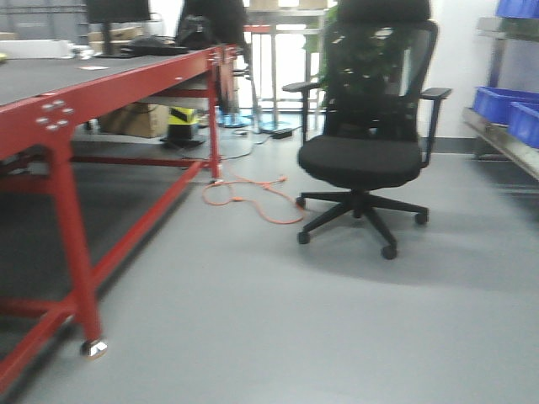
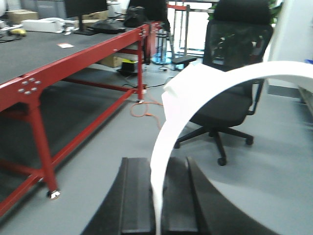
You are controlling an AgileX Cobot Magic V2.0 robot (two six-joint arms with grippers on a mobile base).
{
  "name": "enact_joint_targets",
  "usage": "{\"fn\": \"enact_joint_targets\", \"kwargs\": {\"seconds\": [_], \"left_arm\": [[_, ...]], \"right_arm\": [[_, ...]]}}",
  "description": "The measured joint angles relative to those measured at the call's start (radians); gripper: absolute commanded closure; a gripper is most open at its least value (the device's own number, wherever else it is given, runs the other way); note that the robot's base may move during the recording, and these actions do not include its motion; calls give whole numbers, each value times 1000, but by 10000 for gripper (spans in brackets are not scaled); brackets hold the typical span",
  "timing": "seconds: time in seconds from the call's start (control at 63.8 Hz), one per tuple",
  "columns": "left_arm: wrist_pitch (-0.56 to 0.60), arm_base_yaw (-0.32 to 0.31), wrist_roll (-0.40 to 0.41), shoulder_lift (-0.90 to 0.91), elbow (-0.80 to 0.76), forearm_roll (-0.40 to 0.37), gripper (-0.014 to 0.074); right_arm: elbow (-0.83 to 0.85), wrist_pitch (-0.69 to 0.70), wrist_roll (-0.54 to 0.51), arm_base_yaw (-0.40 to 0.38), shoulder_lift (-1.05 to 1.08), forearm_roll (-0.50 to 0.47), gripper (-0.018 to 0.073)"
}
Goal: Grab PVC pipe and place in blue bin
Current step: 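Drive the base away from the table while holding both arcs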
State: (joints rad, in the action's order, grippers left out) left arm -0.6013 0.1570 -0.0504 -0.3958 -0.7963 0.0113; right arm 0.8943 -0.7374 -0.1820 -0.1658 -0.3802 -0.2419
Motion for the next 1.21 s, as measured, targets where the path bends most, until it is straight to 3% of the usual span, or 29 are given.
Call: {"fn": "enact_joint_targets", "kwargs": {"seconds": [1.207], "left_arm": [[0, 0, 0, 0, 0, 0, 707]], "right_arm": [[0, 0, 0, 0, 0, 0, 727]]}}
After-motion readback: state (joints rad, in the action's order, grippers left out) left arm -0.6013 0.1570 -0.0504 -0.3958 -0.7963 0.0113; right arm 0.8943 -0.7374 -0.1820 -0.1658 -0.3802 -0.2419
